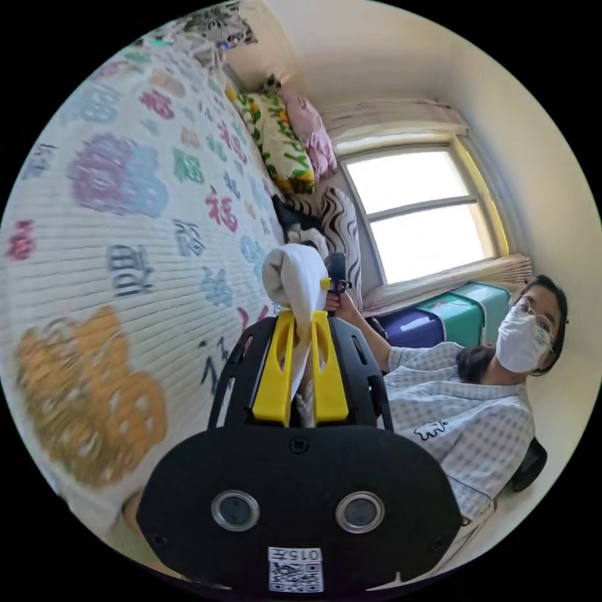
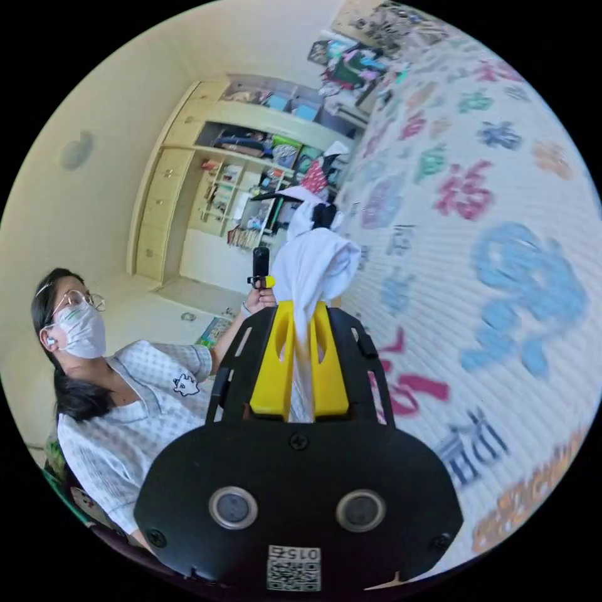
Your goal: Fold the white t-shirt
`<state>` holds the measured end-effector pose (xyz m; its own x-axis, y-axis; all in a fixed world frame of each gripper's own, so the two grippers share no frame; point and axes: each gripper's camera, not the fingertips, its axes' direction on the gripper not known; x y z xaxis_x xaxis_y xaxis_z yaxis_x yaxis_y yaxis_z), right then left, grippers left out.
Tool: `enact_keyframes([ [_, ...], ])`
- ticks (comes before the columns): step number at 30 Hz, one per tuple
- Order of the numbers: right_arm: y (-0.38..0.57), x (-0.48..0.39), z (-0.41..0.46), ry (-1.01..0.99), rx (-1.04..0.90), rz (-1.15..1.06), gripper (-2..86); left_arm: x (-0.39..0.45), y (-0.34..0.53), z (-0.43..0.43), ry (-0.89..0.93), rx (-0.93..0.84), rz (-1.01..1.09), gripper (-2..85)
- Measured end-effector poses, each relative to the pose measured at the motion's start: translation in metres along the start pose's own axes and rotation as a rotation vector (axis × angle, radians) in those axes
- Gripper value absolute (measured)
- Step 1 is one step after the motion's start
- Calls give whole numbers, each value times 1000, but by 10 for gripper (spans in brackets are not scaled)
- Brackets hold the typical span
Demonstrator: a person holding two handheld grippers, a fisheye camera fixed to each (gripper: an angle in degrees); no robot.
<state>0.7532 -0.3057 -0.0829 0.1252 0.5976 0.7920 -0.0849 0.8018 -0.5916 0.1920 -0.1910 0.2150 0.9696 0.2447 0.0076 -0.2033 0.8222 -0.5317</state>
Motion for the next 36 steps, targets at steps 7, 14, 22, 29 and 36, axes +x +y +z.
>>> enact_keyframes([
  [7,-103,-26,247,-126,-236,-164,44,110,109,-251,-271,251,-72,37],
  [14,-151,-8,432,-165,-366,-144,41,151,179,-397,-383,422,-211,33],
  [22,-230,6,508,-64,-318,-184,40,177,123,-460,-334,483,-133,34],
  [29,-290,57,549,183,-290,-88,49,119,80,-457,-463,551,-312,40],
  [36,-285,105,575,81,-254,-39,52,131,124,-443,-641,635,-290,31],
])
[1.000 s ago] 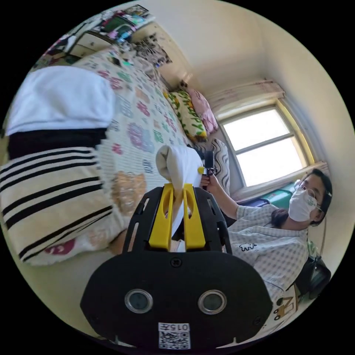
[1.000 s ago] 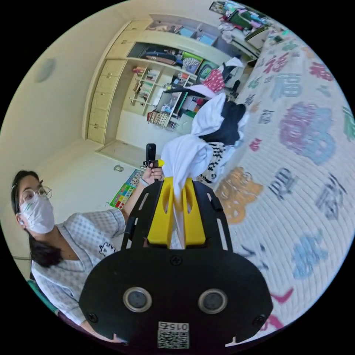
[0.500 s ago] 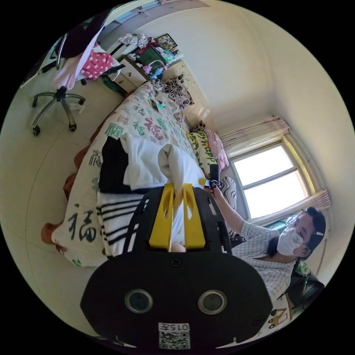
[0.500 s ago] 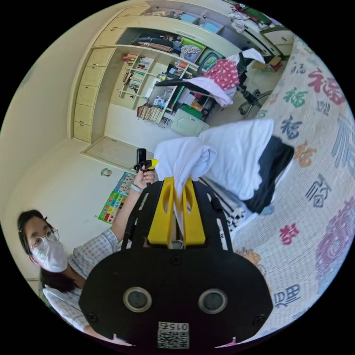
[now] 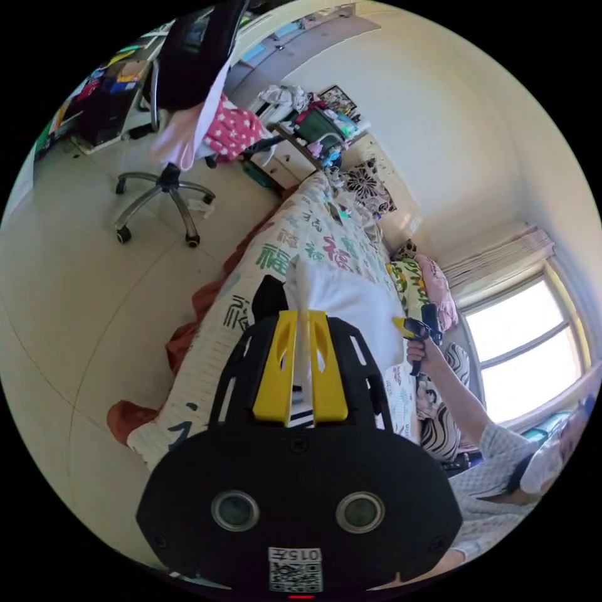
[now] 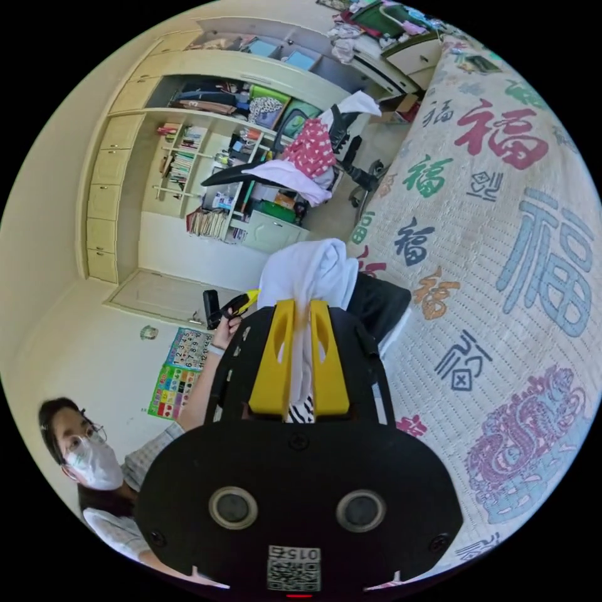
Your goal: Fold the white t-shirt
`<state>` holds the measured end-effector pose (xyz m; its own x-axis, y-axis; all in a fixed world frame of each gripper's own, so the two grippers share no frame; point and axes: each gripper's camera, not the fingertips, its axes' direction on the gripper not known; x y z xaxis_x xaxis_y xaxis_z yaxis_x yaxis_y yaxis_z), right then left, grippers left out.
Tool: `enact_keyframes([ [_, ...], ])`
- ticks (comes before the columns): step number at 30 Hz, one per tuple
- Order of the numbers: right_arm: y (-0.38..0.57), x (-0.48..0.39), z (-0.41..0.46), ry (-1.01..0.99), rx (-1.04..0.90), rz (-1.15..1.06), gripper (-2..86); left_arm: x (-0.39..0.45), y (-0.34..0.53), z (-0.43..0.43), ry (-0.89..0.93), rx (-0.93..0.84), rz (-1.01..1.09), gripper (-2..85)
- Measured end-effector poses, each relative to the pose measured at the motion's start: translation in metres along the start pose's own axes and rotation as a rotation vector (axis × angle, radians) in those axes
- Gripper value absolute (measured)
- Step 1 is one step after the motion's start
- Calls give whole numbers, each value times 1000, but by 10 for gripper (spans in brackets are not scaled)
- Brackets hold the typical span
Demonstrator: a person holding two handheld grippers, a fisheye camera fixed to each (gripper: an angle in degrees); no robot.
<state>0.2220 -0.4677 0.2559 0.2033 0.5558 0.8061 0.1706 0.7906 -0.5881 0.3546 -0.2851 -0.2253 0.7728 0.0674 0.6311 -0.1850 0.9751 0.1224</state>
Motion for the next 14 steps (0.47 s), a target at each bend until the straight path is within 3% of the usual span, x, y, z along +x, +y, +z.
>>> enact_keyframes([
  [6,61,2,-25,11,123,-66,60,13,99,-47,27,81,121,73],
  [10,132,-17,5,135,9,-155,78,35,214,-42,-74,92,181,99],
  [14,178,-30,63,102,-145,-155,90,38,326,-4,-119,132,48,111],
])
